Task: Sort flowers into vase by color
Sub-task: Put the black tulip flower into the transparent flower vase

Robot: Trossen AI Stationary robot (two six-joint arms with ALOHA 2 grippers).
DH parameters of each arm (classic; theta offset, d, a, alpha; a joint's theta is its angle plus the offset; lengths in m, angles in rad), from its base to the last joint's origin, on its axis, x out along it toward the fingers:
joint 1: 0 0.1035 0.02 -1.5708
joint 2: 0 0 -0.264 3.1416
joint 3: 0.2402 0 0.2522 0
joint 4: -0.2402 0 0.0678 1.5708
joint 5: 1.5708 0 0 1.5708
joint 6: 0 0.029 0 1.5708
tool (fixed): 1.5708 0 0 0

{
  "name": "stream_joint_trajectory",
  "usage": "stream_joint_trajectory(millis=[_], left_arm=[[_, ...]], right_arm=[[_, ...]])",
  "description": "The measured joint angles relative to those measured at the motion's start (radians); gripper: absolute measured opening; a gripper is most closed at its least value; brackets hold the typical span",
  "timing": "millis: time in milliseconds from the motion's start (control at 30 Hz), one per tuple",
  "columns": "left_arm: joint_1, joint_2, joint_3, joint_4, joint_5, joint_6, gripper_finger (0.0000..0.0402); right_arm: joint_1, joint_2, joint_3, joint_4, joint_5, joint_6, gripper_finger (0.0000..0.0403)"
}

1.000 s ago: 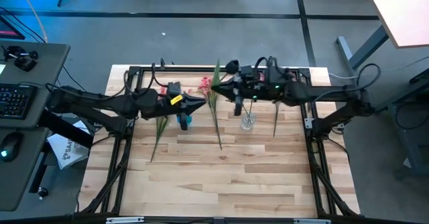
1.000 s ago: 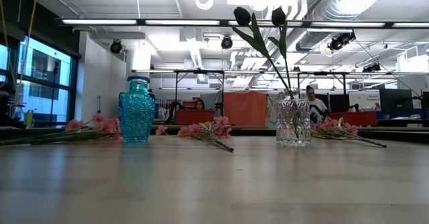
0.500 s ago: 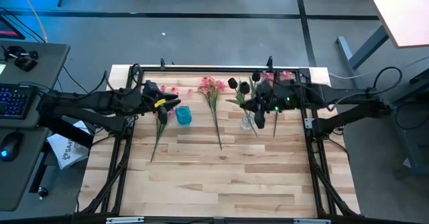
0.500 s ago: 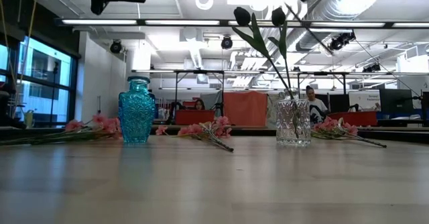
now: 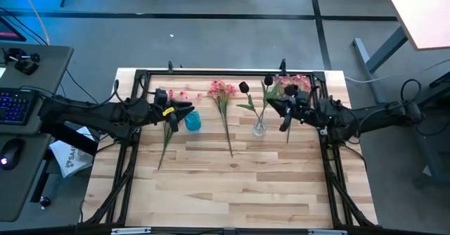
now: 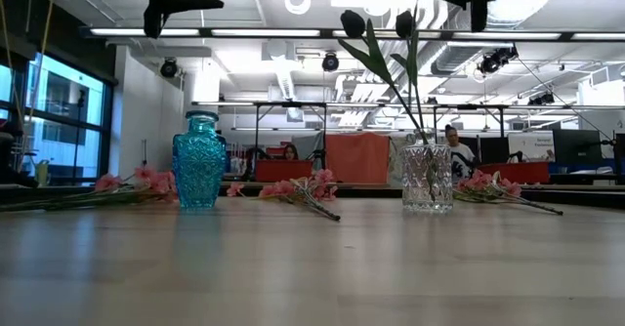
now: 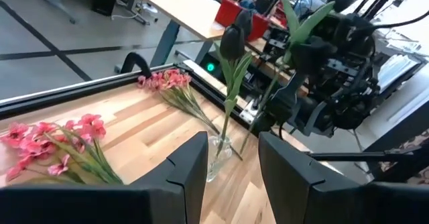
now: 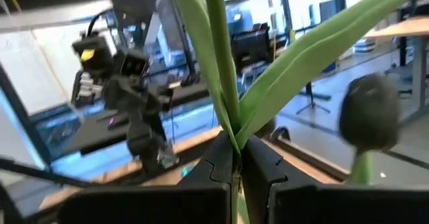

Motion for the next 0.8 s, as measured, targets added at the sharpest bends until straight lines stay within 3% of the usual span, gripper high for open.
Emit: stream_joint_trajectory(millis=[500, 800], left_arm=[[0.000, 0.000, 0.000, 0.039, -0.008, 0.001, 0.0122], [0.000, 0.000, 0.000, 0.043, -0.009, 0.060, 0.0122]], right_arm=[[-0.089, -0.027, -0.002, -0.052, -0.043, -0.076, 0.0000], [-0.098, -0.096, 0.086, -0.279, -0.059, -0.030, 0.0000]])
